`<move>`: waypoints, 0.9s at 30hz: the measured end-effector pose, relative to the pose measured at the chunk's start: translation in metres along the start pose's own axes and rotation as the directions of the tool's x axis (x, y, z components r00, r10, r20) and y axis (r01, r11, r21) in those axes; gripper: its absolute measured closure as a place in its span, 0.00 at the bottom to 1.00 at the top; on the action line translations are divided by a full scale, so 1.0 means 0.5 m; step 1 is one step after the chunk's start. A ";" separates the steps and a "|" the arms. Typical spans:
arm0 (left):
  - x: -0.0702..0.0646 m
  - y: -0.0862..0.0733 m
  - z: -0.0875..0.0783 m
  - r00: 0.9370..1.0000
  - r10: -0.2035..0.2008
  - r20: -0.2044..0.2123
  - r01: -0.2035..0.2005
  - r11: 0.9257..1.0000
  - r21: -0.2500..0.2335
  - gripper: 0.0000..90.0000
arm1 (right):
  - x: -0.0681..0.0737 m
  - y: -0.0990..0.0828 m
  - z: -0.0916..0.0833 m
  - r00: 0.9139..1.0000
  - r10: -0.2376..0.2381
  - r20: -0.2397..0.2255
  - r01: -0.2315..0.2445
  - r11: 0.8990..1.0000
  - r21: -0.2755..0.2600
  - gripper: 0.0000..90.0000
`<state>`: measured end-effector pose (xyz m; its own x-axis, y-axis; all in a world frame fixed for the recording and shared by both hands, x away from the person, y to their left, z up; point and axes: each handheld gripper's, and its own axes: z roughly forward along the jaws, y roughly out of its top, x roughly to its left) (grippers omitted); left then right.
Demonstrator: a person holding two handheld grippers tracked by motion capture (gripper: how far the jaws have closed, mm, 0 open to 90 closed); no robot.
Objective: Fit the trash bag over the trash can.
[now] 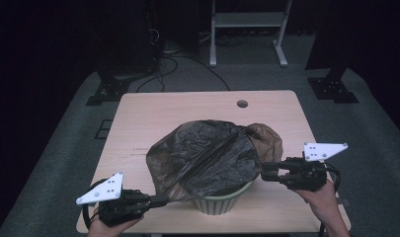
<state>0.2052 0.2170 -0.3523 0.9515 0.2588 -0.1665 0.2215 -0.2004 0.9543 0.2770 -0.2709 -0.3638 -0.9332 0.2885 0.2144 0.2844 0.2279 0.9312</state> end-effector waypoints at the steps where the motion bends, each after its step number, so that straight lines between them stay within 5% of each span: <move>1: -0.001 0.000 -0.001 1.000 0.000 -0.002 0.000 1.000 0.001 1.00 | 0.003 0.000 -0.001 1.000 -0.007 -0.007 0.007 1.000 0.000 0.93; 2: -0.002 0.000 -0.001 1.000 0.000 -0.003 0.000 1.000 0.000 1.00 | 0.007 0.000 -0.002 1.000 -0.014 -0.004 0.014 1.000 -0.002 0.99; 8: -0.017 -0.007 -0.014 1.000 -0.004 -0.011 0.004 1.000 0.013 1.00 | 0.038 -0.008 -0.021 0.999 -0.033 -0.030 0.033 0.999 0.016 1.00; 14: -0.013 -0.056 0.001 0.998 -0.051 -0.025 0.052 0.997 0.065 1.00 | 0.059 -0.050 -0.018 0.998 -0.001 -0.059 0.008 0.994 0.105 1.00; 20: 0.024 -0.117 0.023 0.990 -0.125 -0.066 0.132 0.984 0.117 1.00 | 0.034 -0.114 -0.004 0.995 0.083 -0.050 -0.075 0.987 0.144 1.00; 25: 0.046 -0.140 0.044 0.984 -0.128 -0.121 0.146 0.977 0.156 1.00 | 0.019 -0.139 0.015 0.993 0.116 -0.018 -0.110 0.974 0.197 1.00; 27: 0.043 -0.139 0.038 0.984 -0.124 -0.128 0.141 0.982 0.127 0.91 | 0.020 -0.138 0.015 0.993 0.112 -0.023 -0.105 0.976 0.189 0.84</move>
<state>0.2145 0.2185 -0.4268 0.8812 0.4007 -0.2508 0.3784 -0.2801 0.8823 0.2494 -0.2769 -0.4282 -0.9004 0.2904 0.3240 0.4176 0.3675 0.8310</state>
